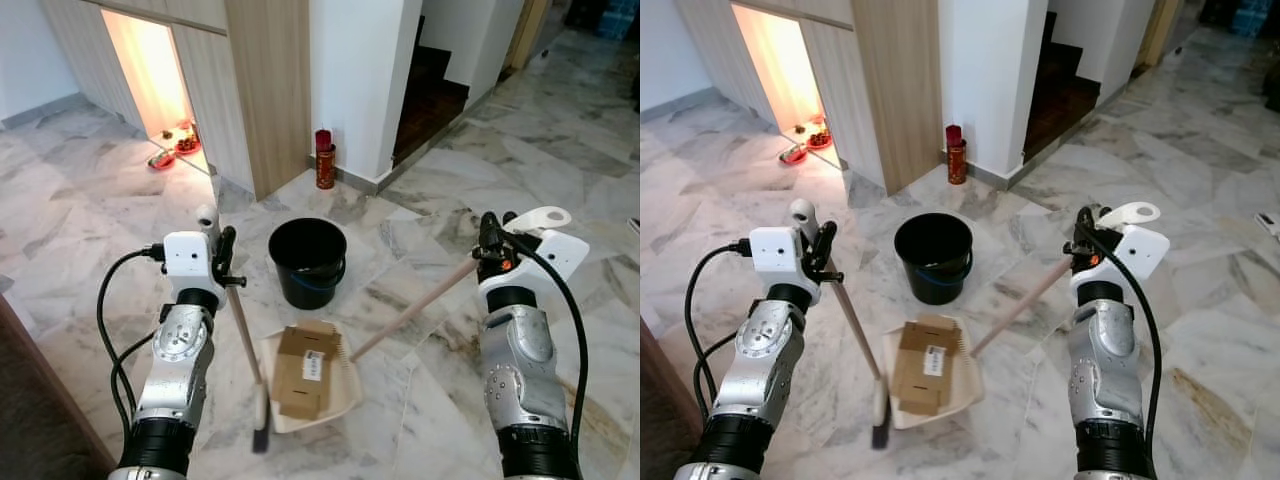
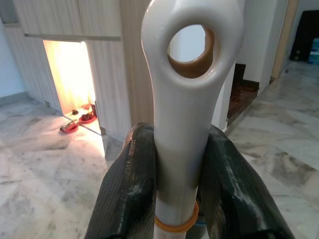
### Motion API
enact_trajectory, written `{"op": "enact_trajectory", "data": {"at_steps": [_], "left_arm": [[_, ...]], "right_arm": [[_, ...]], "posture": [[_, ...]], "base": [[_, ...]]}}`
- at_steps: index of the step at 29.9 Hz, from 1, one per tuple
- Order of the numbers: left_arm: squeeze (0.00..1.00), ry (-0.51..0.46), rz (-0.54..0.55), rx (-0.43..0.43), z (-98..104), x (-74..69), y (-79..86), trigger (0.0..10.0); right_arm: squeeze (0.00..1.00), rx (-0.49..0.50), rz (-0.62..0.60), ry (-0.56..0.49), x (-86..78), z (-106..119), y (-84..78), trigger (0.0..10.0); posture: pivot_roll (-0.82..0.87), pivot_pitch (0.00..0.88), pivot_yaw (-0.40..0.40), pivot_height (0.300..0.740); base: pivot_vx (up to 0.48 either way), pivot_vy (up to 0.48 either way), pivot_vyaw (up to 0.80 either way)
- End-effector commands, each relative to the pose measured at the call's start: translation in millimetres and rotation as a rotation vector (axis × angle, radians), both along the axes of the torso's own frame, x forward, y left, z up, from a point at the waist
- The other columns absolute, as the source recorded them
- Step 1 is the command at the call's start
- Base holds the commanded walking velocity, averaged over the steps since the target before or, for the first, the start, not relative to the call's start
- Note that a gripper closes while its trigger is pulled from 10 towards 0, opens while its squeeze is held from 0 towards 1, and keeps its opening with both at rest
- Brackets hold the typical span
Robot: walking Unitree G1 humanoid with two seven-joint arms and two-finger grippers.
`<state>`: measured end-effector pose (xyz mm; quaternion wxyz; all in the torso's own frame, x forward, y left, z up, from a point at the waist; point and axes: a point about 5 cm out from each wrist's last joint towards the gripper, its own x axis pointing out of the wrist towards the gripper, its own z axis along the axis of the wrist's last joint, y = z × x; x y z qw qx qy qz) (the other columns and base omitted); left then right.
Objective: Sweep floor
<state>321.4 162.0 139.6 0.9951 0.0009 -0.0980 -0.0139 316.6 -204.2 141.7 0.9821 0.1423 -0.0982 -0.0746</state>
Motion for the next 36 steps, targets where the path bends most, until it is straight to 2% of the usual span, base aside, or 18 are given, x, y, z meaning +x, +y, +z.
{"op": "enact_trajectory", "data": {"at_steps": [1, 7, 9, 10, 11, 14, 20, 29, 36], "left_arm": [[0.00, -0.063, -0.011, -0.003, 16.2, 1.7, -2.3, 10.0], [0.00, -0.062, -0.016, -0.005, 15.5, 1.9, -3.2, 10.0], [0.00, -0.063, -0.018, 0.003, 16.5, 3.1, -3.8, 10.0], [0.00, -0.063, -0.018, 0.003, 16.5, 3.1, -3.8, 10.0], [0.00, -0.064, -0.019, 0.004, 17.1, 3.6, -3.7, 10.0], [0.00, -0.064, -0.019, 0.005, 17.1, 3.7, -3.9, 10.0], [0.00, -0.072, -0.007, 0.004, 19.3, 3.0, -2.2, 10.0], [0.00, -0.069, 0.000, 0.004, 18.3, 2.3, -1.3, 10.0], [0.00, -0.071, 0.006, 0.001, 18.8, 1.9, 0.3, 10.0]], "right_arm": [[0.00, 0.004, 0.000, -0.092, 3.2, 21.4, 0.6, 10.0], [0.00, 0.003, 0.002, -0.098, 3.9, 22.6, 1.5, 10.0], [0.00, -0.060, -0.103, -0.190, 1.6, 41.8, -6.3, 10.0], [0.00, -0.060, -0.103, -0.190, 1.6, 41.8, -6.3, 10.0], [0.00, -0.063, -0.143, -0.261, 1.1, 57.9, -9.0, 10.0], [0.00, -0.026, -0.129, -0.304, 3.0, 68.5, -6.4, 10.0], [0.00, -0.049, -0.186, -0.358, 1.4, 80.0, -7.6, 10.0], [0.00, 0.027, -0.236, -0.454, -2.0, 95.9, -11.4, 10.0], [0.00, 0.011, -0.210, -0.451, 0.1, 97.6, -6.4, 10.0]], "posture": [[-0.06, 0.000, 0.035, 0.740], [-0.06, 0.000, 0.038, 0.740], [-0.06, 0.000, 0.043, 0.740], [-0.06, 0.000, 0.043, 0.740], [-0.07, 0.000, 0.045, 0.740], [-0.06, 0.000, 0.043, 0.740], [-0.05, 0.000, 0.042, 0.740], [-0.06, 0.000, 0.042, 0.740], [-0.05, 0.000, 0.039, 0.740]], "base": [[0.000, 0.000, 0.00], [0.087, 0.000, 0.00], [0.298, 0.000, 0.00], [0.300, 0.000, 0.00], [0.300, 0.000, 0.00], [0.301, 0.000, 0.00], [0.301, 0.000, 0.00], [0.302, 0.000, 0.00], [0.344, 0.000, 0.00]]}}
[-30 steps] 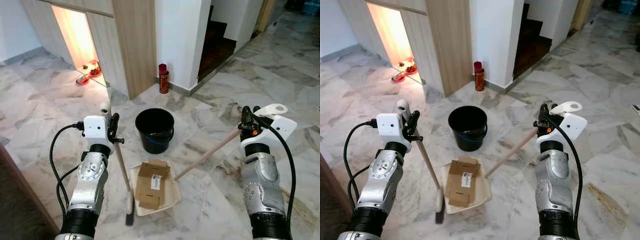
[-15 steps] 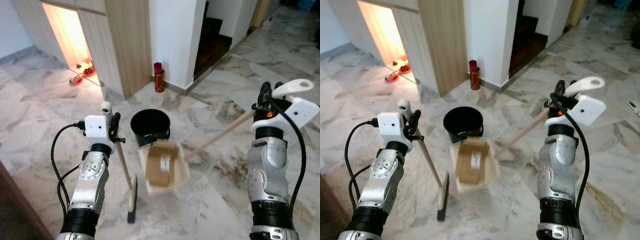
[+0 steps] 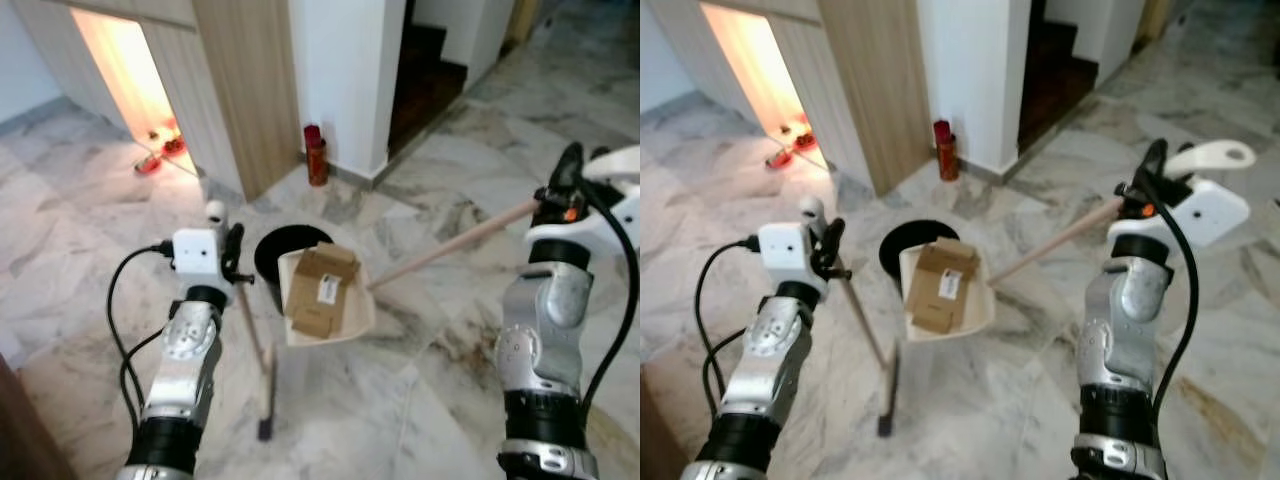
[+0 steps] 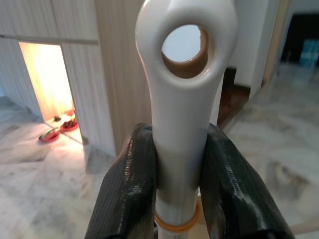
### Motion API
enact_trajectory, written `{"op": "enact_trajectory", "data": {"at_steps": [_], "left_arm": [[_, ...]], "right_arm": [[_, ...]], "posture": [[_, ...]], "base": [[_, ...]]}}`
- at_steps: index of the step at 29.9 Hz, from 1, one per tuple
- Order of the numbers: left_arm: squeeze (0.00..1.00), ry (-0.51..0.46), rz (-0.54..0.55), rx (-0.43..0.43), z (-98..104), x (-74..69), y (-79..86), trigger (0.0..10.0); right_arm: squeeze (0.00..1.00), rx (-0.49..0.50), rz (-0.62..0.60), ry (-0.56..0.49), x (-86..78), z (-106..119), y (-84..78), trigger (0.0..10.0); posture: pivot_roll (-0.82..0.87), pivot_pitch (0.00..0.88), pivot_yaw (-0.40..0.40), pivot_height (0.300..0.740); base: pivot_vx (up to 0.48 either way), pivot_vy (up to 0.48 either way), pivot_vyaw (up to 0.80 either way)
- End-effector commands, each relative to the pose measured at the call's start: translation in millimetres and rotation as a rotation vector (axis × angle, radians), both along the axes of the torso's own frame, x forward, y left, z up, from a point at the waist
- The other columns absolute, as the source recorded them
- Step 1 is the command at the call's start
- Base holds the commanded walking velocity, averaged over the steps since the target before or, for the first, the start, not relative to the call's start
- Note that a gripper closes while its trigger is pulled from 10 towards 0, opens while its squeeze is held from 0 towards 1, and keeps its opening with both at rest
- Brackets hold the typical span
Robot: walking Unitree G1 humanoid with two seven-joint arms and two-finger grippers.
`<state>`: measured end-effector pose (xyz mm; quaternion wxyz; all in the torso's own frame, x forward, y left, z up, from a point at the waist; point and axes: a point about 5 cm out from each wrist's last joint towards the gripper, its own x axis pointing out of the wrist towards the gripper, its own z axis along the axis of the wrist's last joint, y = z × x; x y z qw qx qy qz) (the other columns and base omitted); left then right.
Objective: Sweep floor
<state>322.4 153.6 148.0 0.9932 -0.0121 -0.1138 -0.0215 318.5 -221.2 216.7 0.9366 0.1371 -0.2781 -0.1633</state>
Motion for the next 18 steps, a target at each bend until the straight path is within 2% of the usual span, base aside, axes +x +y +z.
{"op": "enact_trajectory", "data": {"at_steps": [1, 5, 10, 18], "left_arm": [[0.00, -0.039, 0.025, 0.025, 10.5, 0.9, 8.6, 10.0], [0.00, -0.041, 0.027, 0.023, 11.1, 1.4, 8.7, 10.0], [0.00, -0.042, 0.025, 0.018, 11.9, 1.6, 7.2, 10.0], [0.00, -0.040, 0.024, 0.021, 10.9, 0.7, 7.6, 10.0]], "right_arm": [[0.00, 0.000, 0.026, -0.113, -1.8, 22.6, 10.6, 10.0], [0.00, -0.029, 0.040, -0.097, 0.1, 21.7, 13.3, 10.0], [0.00, -0.032, 0.050, -0.091, 1.0, 21.2, 14.7, 10.0], [0.00, -0.029, 0.063, -0.094, 0.4, 19.3, 16.9, 10.0]], "posture": [[-0.05, 0.000, 0.039, 0.740], [-0.05, 0.000, 0.037, 0.740], [-0.05, 0.000, 0.035, 0.740], [-0.05, 0.000, 0.037, 0.740]], "base": [[0.356, 0.000, 0.00], [0.355, 0.000, 0.00], [0.356, 0.000, 0.69], [0.357, 0.000, 0.00]]}}
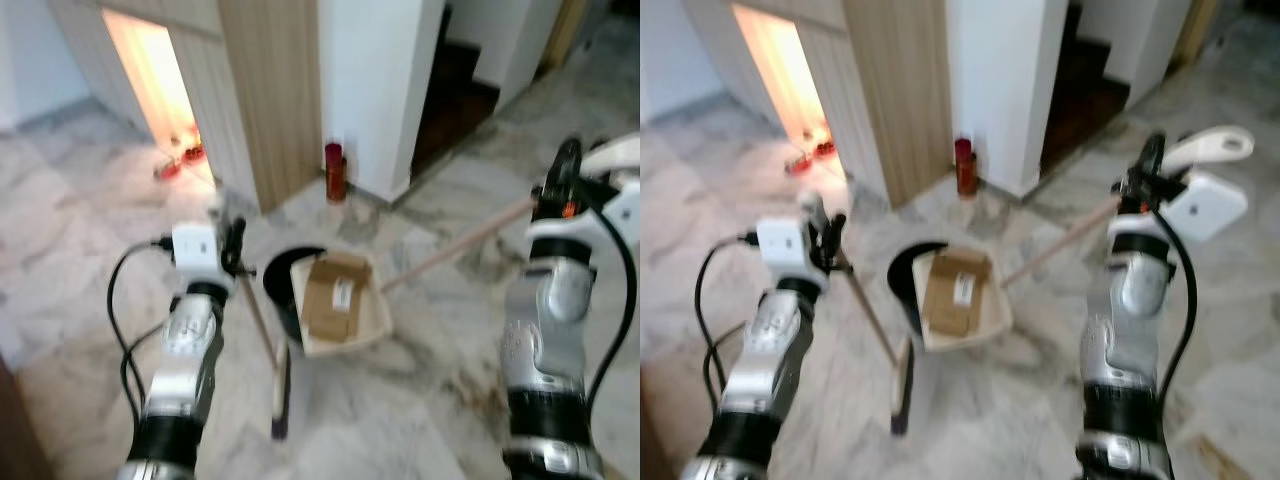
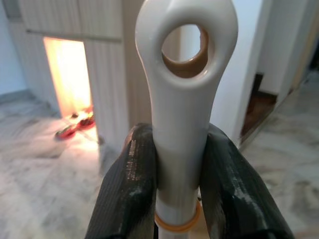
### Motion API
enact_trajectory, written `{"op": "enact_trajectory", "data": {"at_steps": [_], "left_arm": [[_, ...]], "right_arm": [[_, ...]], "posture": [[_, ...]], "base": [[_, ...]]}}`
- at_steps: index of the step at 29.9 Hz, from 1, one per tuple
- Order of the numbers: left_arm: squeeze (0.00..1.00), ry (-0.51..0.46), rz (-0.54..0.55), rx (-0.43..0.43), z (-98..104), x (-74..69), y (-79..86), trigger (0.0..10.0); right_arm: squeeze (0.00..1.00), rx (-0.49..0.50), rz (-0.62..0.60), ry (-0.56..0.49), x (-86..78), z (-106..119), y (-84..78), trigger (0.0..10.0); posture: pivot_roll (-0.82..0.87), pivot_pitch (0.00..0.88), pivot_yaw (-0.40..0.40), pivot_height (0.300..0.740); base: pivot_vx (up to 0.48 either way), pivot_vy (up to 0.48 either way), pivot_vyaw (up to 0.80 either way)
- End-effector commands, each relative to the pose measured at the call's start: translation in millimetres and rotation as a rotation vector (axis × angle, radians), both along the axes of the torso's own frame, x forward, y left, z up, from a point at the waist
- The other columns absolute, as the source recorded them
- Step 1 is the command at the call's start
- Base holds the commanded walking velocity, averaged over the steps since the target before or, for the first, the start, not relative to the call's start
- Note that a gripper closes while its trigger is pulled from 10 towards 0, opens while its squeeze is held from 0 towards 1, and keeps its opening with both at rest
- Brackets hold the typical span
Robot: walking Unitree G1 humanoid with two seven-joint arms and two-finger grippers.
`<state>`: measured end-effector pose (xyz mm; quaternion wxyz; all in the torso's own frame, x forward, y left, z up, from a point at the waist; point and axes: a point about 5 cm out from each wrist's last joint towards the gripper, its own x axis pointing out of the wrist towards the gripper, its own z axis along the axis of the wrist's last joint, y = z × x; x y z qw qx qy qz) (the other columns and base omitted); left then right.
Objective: Sweep floor
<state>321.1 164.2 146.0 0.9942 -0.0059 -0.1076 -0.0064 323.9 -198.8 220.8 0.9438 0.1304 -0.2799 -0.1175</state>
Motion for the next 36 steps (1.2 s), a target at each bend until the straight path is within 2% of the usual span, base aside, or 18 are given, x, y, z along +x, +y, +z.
{"op": "enact_trajectory", "data": {"at_steps": [1, 12, 36], "left_arm": [[0.00, -0.052, -0.008, 0.013, 12.8, 1.9, -2.9, 10.0], [0.00, -0.053, -0.005, 0.014, 13.4, 1.2, -1.5, 10.0], [0.00, -0.042, 0.003, 0.022, 11.4, -1.2, 2.6, 10.0]], "right_arm": [[0.00, 0.015, -0.018, -0.084, -5.1, 15.3, -5.3, 10.0], [0.00, 0.002, -0.004, -0.084, -4.0, 15.9, -2.8, 10.0], [0.00, 0.007, 0.024, -0.067, -1.7, 14.3, 0.7, 10.0]], "posture": [[-0.05, 0.000, 0.037, 0.740], [-0.05, 0.000, 0.035, 0.740], [-0.05, 0.000, 0.025, 0.740]], "base": [[0.356, 0.000, 0.00], [0.353, 0.000, 0.55], [0.319, 0.000, 0.00]]}}
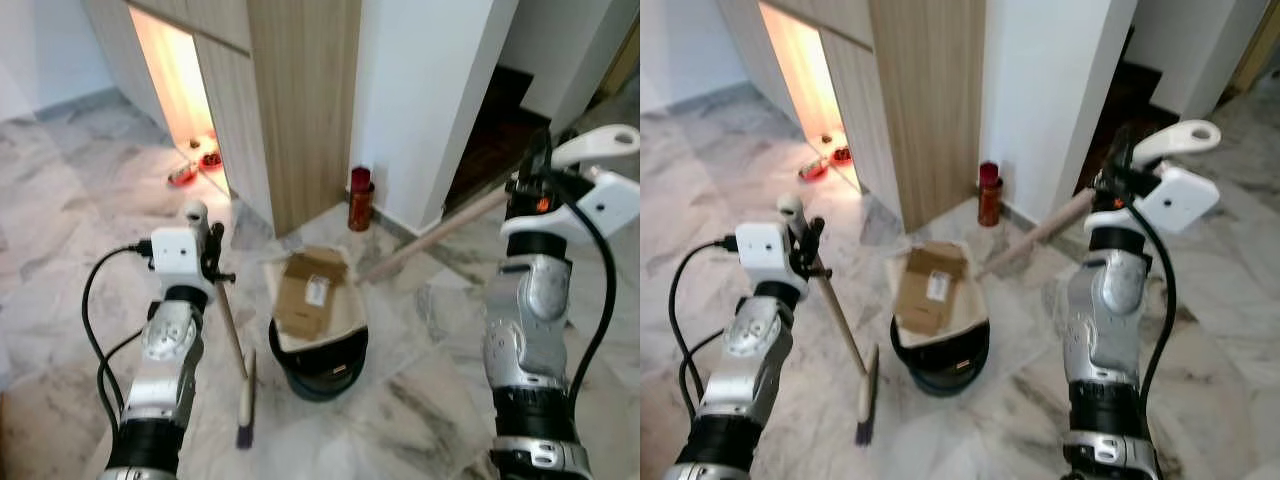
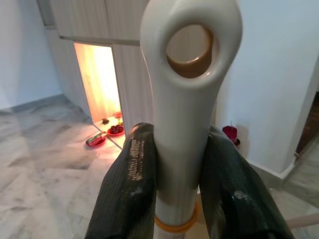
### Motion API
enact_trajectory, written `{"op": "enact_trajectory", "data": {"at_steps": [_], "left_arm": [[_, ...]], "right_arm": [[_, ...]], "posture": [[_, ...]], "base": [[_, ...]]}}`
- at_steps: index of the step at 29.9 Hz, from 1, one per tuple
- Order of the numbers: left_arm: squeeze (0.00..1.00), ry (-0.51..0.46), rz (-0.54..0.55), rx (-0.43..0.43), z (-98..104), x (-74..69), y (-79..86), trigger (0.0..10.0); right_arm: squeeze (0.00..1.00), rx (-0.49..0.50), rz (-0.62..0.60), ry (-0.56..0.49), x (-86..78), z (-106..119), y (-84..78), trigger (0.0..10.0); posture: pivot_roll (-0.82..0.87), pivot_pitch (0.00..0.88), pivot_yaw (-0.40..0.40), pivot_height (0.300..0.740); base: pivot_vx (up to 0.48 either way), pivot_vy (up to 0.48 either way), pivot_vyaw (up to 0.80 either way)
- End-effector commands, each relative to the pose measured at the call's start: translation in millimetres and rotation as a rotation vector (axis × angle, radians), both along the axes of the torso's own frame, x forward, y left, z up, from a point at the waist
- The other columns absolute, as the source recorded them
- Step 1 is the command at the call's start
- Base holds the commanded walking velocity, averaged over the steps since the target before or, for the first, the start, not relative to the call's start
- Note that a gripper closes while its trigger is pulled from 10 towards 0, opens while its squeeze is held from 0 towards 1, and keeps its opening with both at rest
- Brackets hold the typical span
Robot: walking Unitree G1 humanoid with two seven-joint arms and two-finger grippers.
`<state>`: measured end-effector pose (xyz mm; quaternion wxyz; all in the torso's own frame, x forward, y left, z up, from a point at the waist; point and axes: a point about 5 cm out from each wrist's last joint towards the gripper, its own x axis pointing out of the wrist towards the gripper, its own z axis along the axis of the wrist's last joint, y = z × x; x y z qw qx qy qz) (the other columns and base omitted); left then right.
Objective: Sweep floor
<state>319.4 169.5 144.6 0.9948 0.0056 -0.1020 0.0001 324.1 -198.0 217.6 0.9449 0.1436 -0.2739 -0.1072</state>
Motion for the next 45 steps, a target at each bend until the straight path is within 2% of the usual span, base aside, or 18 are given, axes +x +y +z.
{"op": "enact_trajectory", "data": {"at_steps": [1, 6, 17, 23, 24, 28, 37, 45], "left_arm": [[0.00, -0.052, -0.013, 0.001, 12.3, 0.2, -2.7, 10.0], [0.00, -0.039, -0.008, 0.002, 8.9, -1.4, -1.4, 10.0], [0.00, -0.040, -0.005, -0.008, 8.3, -2.5, -0.3, 10.0], [0.00, -0.040, -0.009, -0.008, 8.2, -3.2, -0.9, 10.0], [0.00, -0.040, -0.010, -0.010, 8.1, -3.5, -1.4, 10.0], [0.00, -0.042, -0.022, -0.013, 8.2, -4.0, -4.5, 10.0], [0.00, -0.045, -0.026, -0.015, 8.5, -4.4, -5.0, 10.0], [0.00, -0.046, -0.025, -0.023, 9.2, -4.6, -5.2, 10.0]], "right_arm": [[0.00, -0.012, -0.005, -0.073, -1.8, 17.4, -0.1, 10.0], [0.00, -0.015, 0.006, -0.065, -1.4, 16.4, 0.9, 10.0], [0.00, -0.021, 0.033, -0.073, -1.0, 18.1, 5.6, 10.0], [0.00, -0.082, 0.092, -0.109, -2.9, 22.6, 18.1, 10.0], [0.00, -0.131, 0.128, -0.130, -4.3, 25.8, 26.3, 10.0], [0.00, -0.209, 0.178, -0.156, -5.2, 29.5, 42.4, 10.0], [0.00, -0.294, 0.178, -0.209, -8.1, 38.9, 49.5, 10.0], [0.00, -0.387, 0.232, -0.300, -20.2, 49.7, 63.3, 10.0]], "posture": [[-0.05, 0.000, 0.025, 0.740], [-0.04, 0.000, 0.023, 0.740], [-0.05, 0.000, 0.024, 0.740], [-0.05, 0.000, 0.027, 0.740], [-0.05, 0.000, 0.028, 0.740], [-0.05, 0.000, 0.030, 0.740], [-0.05, 0.000, 0.028, 0.740], [-0.05, 0.000, 0.028, 0.740]], "base": [[0.296, 0.000, 0.00], [0.283, 0.000, 0.00], [0.000, 0.000, 0.00], [0.000, 0.000, 0.00], [0.000, 0.000, 0.00], [0.000, 0.000, 0.00], [0.000, 0.000, 0.00], [0.000, 0.000, 0.00]]}}
